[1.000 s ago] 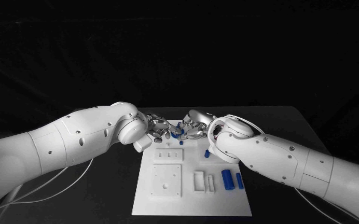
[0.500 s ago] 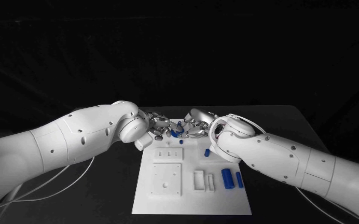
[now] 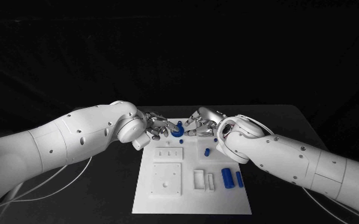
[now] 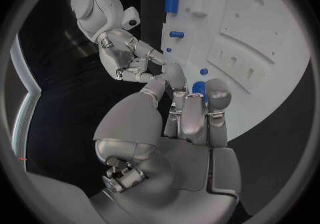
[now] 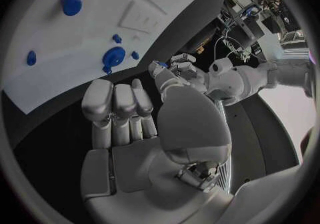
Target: Assemble the parts on the task board
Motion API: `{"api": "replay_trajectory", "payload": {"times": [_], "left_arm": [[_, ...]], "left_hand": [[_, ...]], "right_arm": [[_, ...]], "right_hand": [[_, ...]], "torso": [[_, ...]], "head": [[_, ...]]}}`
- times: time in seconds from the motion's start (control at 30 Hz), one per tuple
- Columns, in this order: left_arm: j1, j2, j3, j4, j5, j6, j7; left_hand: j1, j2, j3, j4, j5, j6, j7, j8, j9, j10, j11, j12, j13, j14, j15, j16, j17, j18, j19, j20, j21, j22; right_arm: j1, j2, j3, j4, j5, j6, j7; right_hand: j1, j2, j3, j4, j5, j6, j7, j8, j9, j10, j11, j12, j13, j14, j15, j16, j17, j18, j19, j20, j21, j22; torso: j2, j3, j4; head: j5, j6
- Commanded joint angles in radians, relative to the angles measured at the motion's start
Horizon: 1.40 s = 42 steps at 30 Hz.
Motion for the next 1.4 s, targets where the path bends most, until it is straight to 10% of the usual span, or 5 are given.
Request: {"api": "replay_trajectory", "payload": {"times": [0.03, 0.3, 0.8, 1.4], "left_arm": [[0.0, 0.002, -0.001, -0.005, -0.031, -0.001, 0.002], [-0.003, 0.001, -0.022, -0.018, -0.101, -0.011, -0.02], [-0.018, 0.024, -0.067, -0.045, -0.203, 0.036, -0.059], [-0.049, 0.055, -0.091, -0.064, -0.274, 0.019, -0.058]], "left_hand": [[-0.008, 0.004, 0.002, 0.002, 0.004, 0.169, -0.111, 0.003, 0.551, 0.045, -0.007, 0.007, -0.006, -0.002, -0.006, 0.005, 0.001, -0.005, 0.007, 0.001, -0.005, 0.005], [-0.01, 0.005, 0.001, 0.004, 0.005, 0.177, -0.113, 0.003, 0.556, 0.046, -0.008, 0.024, -0.028, -0.001, -0.006, 0.008, 0.005, -0.006, 0.013, 0.002, -0.012, 0.021], [-0.022, 0.009, 0.002, 0.007, 0.008, 0.194, -0.118, 0.003, 0.567, 0.047, -0.011, 0.04, -0.043, 0.001, -0.004, 0.014, 0.012, -0.007, 0.018, 0.006, -0.015, 0.037], [-0.04, 0.018, 0.004, 0.013, 0.004, 0.207, -0.121, 0.004, 0.581, 0.047, -0.01, 0.054, -0.062, 0.002, -0.001, 0.021, 0.016, -0.006, 0.027, 0.011, -0.029, 0.067]], "right_arm": [[-0.005, -0.022, 0.0, 0.021, 0.025, -0.008, 0.055], [-0.008, -0.095, 0.009, 0.057, 0.068, -0.03, 0.081], [0.01, -0.151, 0.087, 0.027, 0.183, -0.08, 0.102], [0.017, -0.139, 0.107, 0.004, 0.194, -0.085, 0.103]], "right_hand": [[0.011, 0.002, -0.006, -0.003, 0.01, -0.005, 0.001, -0.005, -0.001, -0.01, 0.001, -0.01, -0.009, -0.005, 0.006, -0.011, -0.006, 0.008, 0.065, 0.008, -0.013, 0.108], [0.009, 0.005, 0.021, -0.015, 0.041, 0.005, -0.001, -0.006, -0.001, -0.011, -0.002, -0.009, -0.019, -0.001, 0.004, -0.013, -0.007, 0.008, 0.067, 0.006, -0.015, 0.109], [-0.003, 0.001, 0.047, -0.024, 0.074, 0.016, -0.004, -0.006, -0.001, -0.014, -0.005, -0.008, -0.028, 0.001, 0.002, -0.018, -0.006, 0.007, 0.067, 0.004, -0.019, 0.109], [-0.011, 0.0, 0.057, -0.029, 0.103, 0.018, -0.004, -0.006, -0.001, -0.016, -0.006, -0.013, -0.035, 0.002, 0.001, -0.027, -0.008, 0.007, 0.067, 0.003, -0.025, 0.107]], "torso": [[0.0, 0.0003, 0.001], [-0.001, -0.0008, -0.003], [0.0, -0.001, 0.0008], [0.001, -0.0012, 0.0012]], "head": [[0.006, -0.004], [0.011, -0.013], [0.011, -0.031], [0.014, -0.045]]}}
